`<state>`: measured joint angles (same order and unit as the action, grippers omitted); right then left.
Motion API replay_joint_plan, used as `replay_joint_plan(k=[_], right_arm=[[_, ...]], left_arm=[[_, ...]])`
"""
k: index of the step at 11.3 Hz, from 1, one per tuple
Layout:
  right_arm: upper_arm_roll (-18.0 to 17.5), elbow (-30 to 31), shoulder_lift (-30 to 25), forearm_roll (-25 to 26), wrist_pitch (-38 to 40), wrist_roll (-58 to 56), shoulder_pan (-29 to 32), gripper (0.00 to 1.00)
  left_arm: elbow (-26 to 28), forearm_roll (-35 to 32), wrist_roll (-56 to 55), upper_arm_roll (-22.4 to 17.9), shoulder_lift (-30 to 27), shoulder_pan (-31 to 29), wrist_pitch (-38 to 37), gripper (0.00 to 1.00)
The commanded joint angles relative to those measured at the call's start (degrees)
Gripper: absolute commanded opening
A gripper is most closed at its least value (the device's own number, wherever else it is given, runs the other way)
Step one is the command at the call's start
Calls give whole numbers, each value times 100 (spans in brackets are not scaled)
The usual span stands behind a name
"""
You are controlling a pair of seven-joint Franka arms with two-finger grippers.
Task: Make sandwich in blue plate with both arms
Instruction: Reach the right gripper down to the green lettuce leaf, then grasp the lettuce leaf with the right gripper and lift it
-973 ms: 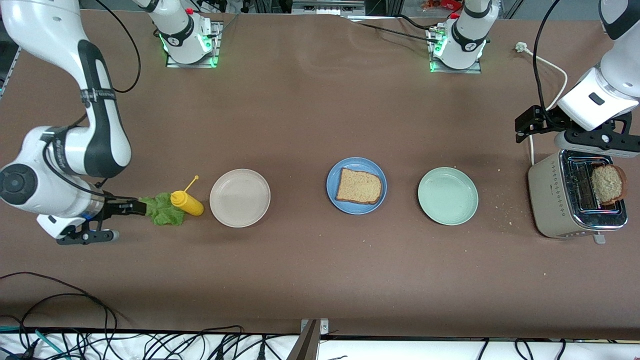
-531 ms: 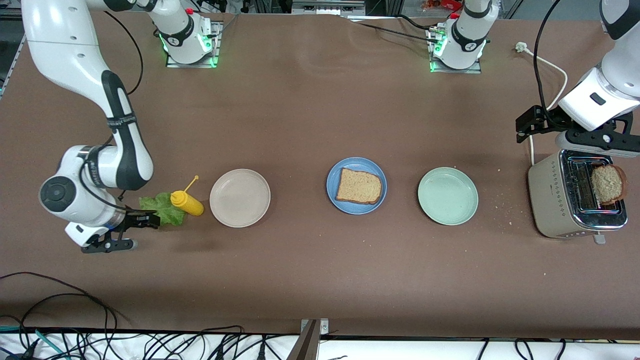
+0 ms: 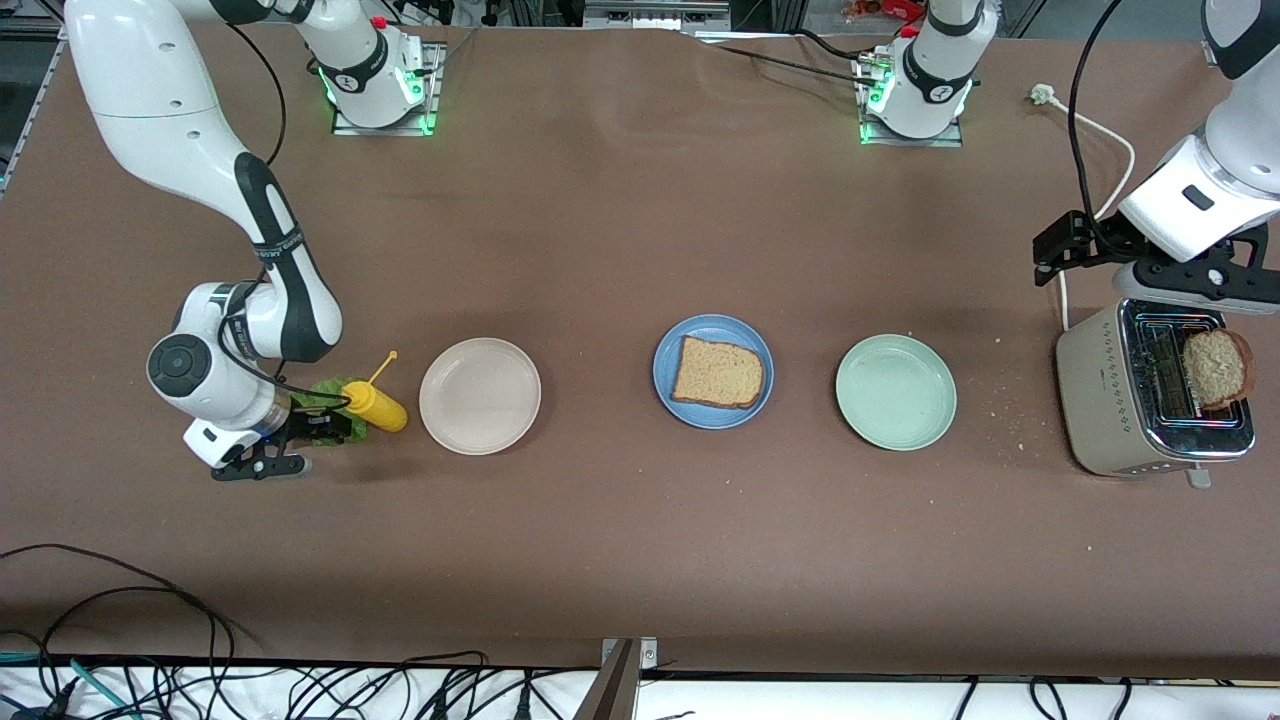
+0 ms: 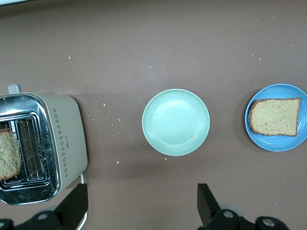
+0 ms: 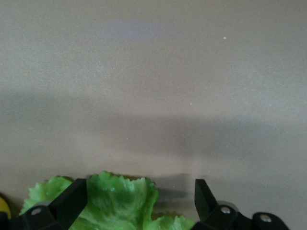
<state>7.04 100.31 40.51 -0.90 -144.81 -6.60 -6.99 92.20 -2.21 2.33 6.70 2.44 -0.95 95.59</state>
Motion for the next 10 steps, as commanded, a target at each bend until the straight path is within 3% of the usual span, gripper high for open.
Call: replay_joint_plan(k=[1, 3, 4, 10], right_arm=[[-45, 296, -193, 20, -108, -157, 22, 66], [-45, 270, -210, 11, -82, -516, 22, 15], [-45, 279, -245, 11, -73, -526, 22, 0], [-54, 244, -368, 20, -56, -544, 22, 0]], left_arm=[[44, -87, -66, -28, -103, 16, -58, 100], [-26, -96, -84, -29, -86, 25, -58, 100], [-26, -96, -75, -29, -68, 16, -58, 100], [-18, -96, -66, -29, -68, 16, -58, 100]])
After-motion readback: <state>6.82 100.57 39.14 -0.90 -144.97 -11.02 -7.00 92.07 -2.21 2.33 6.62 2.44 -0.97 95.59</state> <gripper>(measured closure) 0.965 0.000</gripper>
